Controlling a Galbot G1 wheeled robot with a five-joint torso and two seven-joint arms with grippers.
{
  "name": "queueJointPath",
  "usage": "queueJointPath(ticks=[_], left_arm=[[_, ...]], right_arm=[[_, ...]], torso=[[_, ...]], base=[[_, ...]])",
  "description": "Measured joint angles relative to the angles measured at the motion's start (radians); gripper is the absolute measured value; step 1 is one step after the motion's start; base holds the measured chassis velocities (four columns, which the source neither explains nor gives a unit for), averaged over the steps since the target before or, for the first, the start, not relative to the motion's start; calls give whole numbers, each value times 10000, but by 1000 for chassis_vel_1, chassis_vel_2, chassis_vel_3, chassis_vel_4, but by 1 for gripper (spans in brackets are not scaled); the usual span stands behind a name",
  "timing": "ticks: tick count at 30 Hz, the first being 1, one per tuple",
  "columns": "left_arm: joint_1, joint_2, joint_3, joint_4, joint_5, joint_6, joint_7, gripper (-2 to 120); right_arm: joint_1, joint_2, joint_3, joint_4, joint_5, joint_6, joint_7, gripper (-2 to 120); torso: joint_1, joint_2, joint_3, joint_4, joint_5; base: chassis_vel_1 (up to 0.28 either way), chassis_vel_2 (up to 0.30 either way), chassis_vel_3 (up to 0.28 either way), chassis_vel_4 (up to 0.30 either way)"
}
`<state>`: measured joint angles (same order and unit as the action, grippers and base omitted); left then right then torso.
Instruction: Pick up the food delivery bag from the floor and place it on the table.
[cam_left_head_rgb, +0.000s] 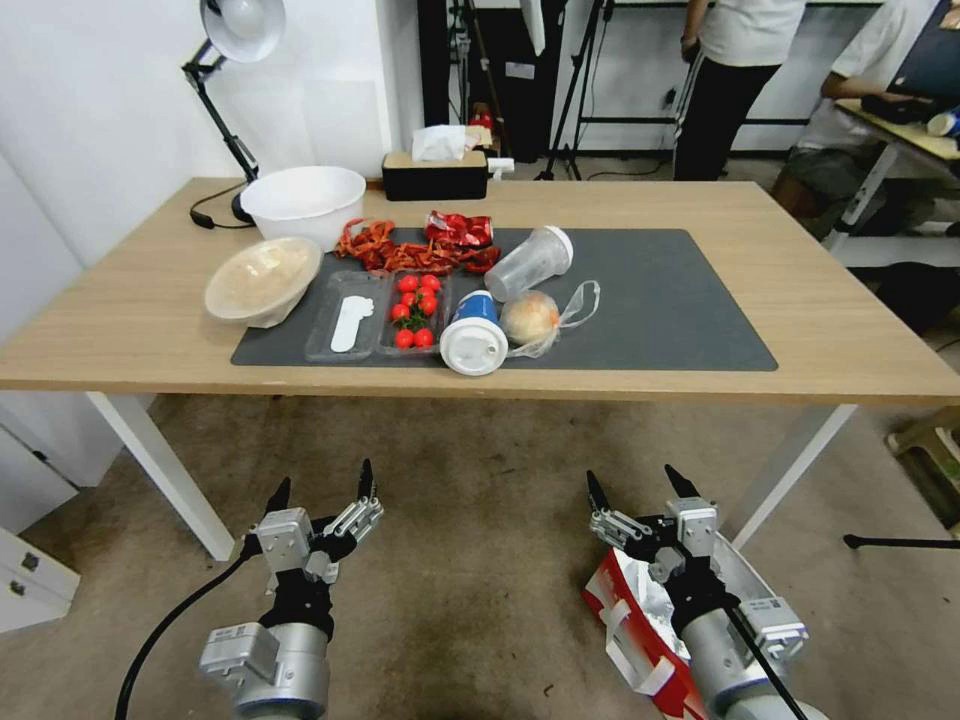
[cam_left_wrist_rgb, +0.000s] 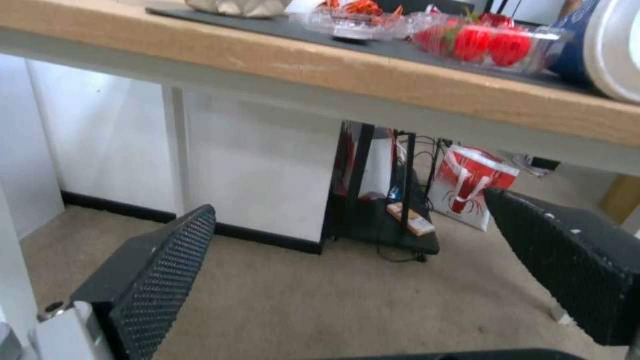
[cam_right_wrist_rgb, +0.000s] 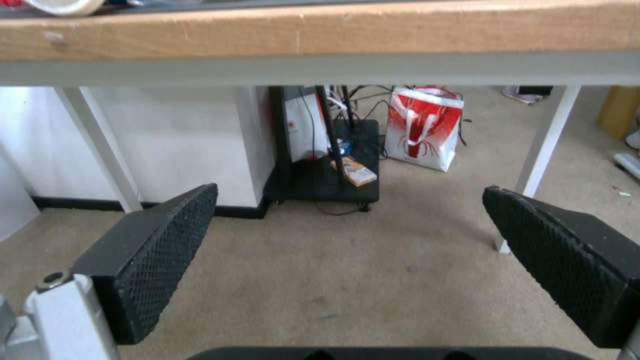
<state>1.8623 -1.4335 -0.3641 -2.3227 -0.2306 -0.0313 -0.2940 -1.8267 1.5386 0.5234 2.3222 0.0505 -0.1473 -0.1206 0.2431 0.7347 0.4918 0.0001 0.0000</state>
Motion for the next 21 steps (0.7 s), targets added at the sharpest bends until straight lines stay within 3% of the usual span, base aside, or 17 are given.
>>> queueJointPath(ticks=[21], left_arm=[[-41,-17,9,263,42,-73,-46,100]], right_arm=[[5,25,-24,-115,-46,48,13,100]], torso=[[-349,-838,-492,0,-1]], base=[[0,0,0,0]])
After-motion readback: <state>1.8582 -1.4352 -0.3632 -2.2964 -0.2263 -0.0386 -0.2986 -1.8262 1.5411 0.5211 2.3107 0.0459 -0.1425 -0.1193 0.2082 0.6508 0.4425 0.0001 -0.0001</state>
